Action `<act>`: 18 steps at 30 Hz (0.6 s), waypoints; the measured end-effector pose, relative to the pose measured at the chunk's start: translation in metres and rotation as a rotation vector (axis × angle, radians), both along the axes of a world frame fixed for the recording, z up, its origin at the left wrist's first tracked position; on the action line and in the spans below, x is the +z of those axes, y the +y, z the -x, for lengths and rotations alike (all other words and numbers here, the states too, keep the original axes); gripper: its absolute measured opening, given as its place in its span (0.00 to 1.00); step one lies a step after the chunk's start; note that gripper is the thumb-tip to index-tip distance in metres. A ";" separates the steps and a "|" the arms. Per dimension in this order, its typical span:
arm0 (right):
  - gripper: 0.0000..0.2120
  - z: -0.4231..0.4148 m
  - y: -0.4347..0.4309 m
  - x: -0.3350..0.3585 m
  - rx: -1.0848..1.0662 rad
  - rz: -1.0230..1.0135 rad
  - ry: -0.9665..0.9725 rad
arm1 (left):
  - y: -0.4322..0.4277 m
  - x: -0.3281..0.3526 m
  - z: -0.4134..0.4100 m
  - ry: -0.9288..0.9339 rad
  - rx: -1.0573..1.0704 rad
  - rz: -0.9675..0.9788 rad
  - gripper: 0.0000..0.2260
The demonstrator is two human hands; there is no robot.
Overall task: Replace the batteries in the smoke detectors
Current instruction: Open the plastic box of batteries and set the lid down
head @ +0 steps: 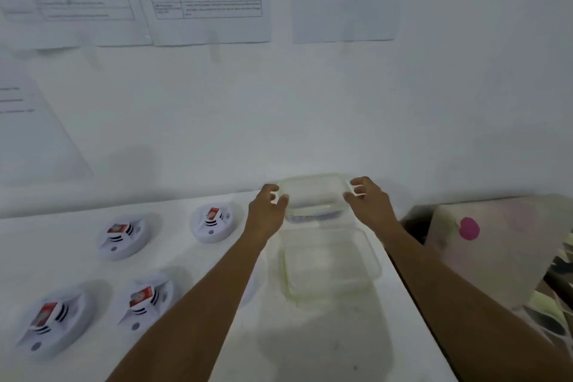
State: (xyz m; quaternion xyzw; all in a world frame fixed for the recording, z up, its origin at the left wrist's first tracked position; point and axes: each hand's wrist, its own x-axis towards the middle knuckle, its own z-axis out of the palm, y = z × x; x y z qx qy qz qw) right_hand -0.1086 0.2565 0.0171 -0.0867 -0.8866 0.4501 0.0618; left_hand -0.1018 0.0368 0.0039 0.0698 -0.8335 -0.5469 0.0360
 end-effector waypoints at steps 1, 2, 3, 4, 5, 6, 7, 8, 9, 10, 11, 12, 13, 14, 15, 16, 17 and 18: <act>0.18 0.008 -0.001 0.000 0.017 0.003 -0.029 | 0.003 -0.001 0.008 -0.012 0.016 -0.037 0.15; 0.19 0.016 -0.001 0.000 0.036 0.013 -0.052 | 0.007 -0.002 0.014 -0.023 0.029 -0.073 0.14; 0.20 0.022 0.000 0.000 0.054 0.039 -0.073 | 0.010 -0.004 0.019 -0.033 0.040 -0.103 0.13; 0.19 0.028 0.001 -0.001 0.071 0.077 -0.088 | 0.012 -0.007 0.024 -0.037 0.052 -0.127 0.11; 0.18 0.032 0.002 -0.003 0.081 0.123 -0.101 | 0.012 -0.010 0.027 -0.034 0.065 -0.156 0.09; 0.17 0.035 0.004 -0.005 0.088 0.175 -0.114 | 0.012 -0.012 0.031 -0.031 0.078 -0.200 0.09; 0.16 0.040 0.008 -0.007 0.091 0.233 -0.138 | 0.012 -0.015 0.035 -0.037 0.088 -0.264 0.09; 0.15 0.044 0.011 -0.009 0.097 0.294 -0.162 | 0.011 -0.017 0.037 -0.055 0.087 -0.337 0.11; 0.15 0.048 0.013 -0.011 0.104 0.343 -0.180 | 0.009 -0.019 0.040 -0.080 0.080 -0.407 0.12; 0.15 0.051 0.015 -0.012 0.114 0.376 -0.189 | 0.007 -0.020 0.041 -0.099 0.072 -0.464 0.12; 0.15 0.054 0.015 -0.013 0.125 0.403 -0.193 | 0.006 -0.022 0.044 -0.108 0.064 -0.505 0.13; 0.15 0.056 0.016 -0.013 0.138 0.427 -0.194 | 0.006 -0.023 0.045 -0.107 0.058 -0.534 0.13; 0.16 0.058 0.016 -0.013 0.149 0.456 -0.203 | 0.006 -0.024 0.046 -0.096 0.059 -0.543 0.13; 0.17 0.060 0.017 -0.012 0.163 0.476 -0.222 | 0.007 -0.024 0.047 -0.073 0.070 -0.524 0.13; 0.18 0.061 0.017 -0.011 0.178 0.492 -0.242 | 0.008 -0.024 0.048 -0.045 0.083 -0.486 0.12; 0.18 0.063 0.017 -0.011 0.195 0.499 -0.250 | 0.009 -0.024 0.049 -0.024 0.094 -0.445 0.12; 0.18 0.066 0.017 -0.013 0.192 0.471 -0.237 | 0.010 -0.024 0.048 -0.013 0.097 -0.419 0.12; 0.18 0.069 0.016 -0.013 0.172 0.399 -0.202 | 0.010 -0.023 0.047 -0.006 0.093 -0.399 0.12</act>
